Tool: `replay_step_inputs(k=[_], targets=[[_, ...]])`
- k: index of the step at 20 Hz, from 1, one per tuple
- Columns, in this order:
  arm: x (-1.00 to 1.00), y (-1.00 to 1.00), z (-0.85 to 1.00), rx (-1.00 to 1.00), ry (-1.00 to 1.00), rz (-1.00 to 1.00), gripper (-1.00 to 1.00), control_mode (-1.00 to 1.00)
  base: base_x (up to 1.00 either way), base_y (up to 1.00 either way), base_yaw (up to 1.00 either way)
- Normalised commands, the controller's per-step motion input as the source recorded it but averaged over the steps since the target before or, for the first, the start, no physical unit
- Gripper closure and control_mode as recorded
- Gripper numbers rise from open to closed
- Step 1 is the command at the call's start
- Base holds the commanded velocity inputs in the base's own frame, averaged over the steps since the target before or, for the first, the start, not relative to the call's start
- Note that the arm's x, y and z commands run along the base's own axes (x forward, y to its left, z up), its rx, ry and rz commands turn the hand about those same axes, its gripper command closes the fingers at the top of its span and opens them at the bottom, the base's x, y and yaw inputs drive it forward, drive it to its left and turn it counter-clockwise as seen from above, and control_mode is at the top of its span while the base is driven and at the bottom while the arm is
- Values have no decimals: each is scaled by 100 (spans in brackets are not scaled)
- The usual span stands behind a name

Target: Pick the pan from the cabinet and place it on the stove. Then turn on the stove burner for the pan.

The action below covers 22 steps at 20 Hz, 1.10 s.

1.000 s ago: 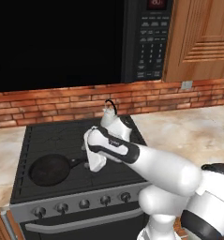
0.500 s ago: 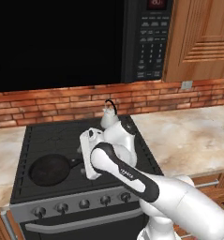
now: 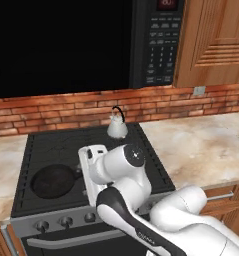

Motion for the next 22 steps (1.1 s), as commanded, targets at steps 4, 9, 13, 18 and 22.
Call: replay_step_inputs(k=[4,9,13,18,22], targets=[[-60,8,28,-3,-26,-1,-100,-100,0,0,0],[-49,10,19,6,-24,-7,-100,-100,0,0,0],[-38,8,5,9,-20,-10,-100,-100,0,0,0],[-24,4,1,12,-12,-14,-100,-100,0,0,0],[-10,8,0,8,-8,-17,-100,-100,0,0,0]])
